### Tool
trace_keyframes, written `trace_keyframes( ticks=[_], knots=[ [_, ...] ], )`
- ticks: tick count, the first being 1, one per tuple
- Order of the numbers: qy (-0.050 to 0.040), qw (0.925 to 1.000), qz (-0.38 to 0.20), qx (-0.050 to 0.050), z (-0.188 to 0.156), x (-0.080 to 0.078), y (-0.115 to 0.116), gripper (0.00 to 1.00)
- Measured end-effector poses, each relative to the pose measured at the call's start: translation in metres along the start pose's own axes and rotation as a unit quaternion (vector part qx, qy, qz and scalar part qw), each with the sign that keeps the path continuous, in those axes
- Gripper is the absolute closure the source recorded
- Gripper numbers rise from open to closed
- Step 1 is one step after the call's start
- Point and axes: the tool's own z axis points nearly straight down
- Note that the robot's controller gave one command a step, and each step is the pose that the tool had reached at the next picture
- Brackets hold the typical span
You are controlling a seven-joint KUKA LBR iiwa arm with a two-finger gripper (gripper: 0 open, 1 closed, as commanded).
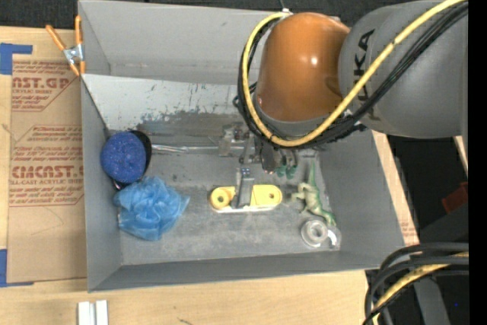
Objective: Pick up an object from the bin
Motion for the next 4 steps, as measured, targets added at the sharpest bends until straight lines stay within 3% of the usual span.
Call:
trace_keyframes(
  ticks=[1,2,3,4],
  knots=[
    [-0.0041,1.0000,0.001,0.000,-0.005,-0.002,-0.001,0.00],
    [-0.0033,1.0000,0.005,-0.001,0.052,0.001,-0.065,0.00],
    [-0.0002,1.0000,0.001,0.001,0.081,0.001,-0.106,0.00],
    [-0.0034,0.9997,0.025,-0.001,0.084,0.002,-0.081,0.00]
  ],
)
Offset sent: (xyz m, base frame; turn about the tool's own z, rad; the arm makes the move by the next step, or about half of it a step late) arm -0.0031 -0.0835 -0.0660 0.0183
